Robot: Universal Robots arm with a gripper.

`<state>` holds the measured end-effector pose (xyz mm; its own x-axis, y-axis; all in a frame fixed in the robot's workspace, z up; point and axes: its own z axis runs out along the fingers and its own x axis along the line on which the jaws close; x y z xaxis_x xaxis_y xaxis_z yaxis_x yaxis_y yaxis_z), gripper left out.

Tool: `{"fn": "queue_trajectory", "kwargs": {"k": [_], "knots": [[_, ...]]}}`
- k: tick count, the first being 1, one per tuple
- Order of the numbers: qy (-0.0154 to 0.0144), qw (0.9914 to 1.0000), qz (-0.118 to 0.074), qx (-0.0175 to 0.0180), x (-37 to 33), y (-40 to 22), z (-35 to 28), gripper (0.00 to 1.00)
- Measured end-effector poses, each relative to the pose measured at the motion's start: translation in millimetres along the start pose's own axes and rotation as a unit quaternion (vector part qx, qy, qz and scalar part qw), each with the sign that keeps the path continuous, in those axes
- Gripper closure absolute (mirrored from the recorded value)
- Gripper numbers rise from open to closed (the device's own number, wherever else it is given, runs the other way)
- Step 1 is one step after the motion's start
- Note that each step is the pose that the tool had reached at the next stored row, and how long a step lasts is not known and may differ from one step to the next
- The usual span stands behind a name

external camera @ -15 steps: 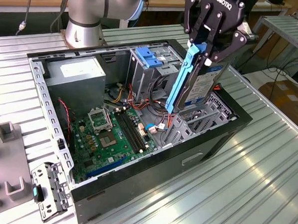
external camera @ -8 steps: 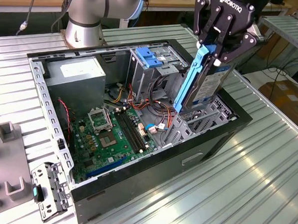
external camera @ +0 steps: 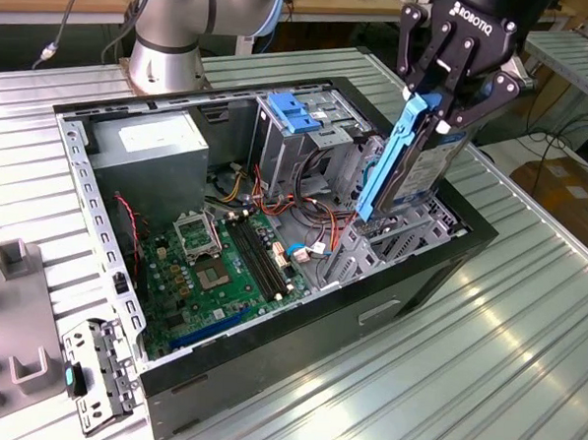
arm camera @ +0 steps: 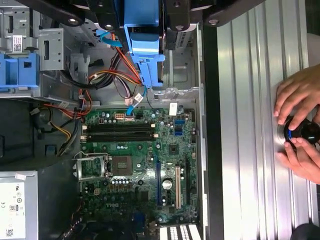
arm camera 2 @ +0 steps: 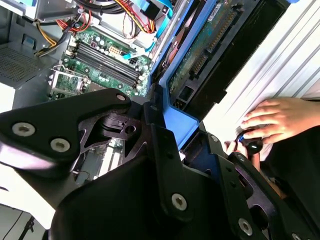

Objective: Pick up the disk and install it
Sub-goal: 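Insert the disk into the insertion slot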

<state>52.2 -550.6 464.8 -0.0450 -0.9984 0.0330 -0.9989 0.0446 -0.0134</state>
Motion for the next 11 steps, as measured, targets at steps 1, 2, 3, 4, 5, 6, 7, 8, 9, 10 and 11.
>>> {"fn": "queue_trajectory", "kwargs": {"k": [1,2,3,4,5,6,7,8,9,10,11], "knots": [[0.0001,1.00000,0.000,0.0000,0.8,0.0,1.0,0.63],[0.0001,1.00000,0.000,0.0000,1.9,0.0,2.3,0.63],[0.0002,1.00000,0.000,0.0000,2.7,-0.1,3.3,0.63],[0.0001,1.00000,0.000,0.0000,4.5,-0.3,5.2,0.63],[0.0001,1.00000,0.000,0.0000,5.5,-0.4,6.1,0.63],[0.0000,1.00000,0.000,0.0000,6.3,-0.5,7.2,0.63],[0.0001,1.00000,0.000,0.0000,6.4,-0.9,8.5,0.63],[0.0002,1.00000,0.000,0.0000,6.4,-1.1,9.0,0.63],[0.0001,1.00000,0.000,0.0000,6.4,-1.3,10.0,0.63],[0.0001,1.00000,-0.001,0.0000,6.4,-1.4,10.8,0.63],[0.0001,1.00000,-0.001,0.0000,6.3,-1.4,11.2,0.63]]}}
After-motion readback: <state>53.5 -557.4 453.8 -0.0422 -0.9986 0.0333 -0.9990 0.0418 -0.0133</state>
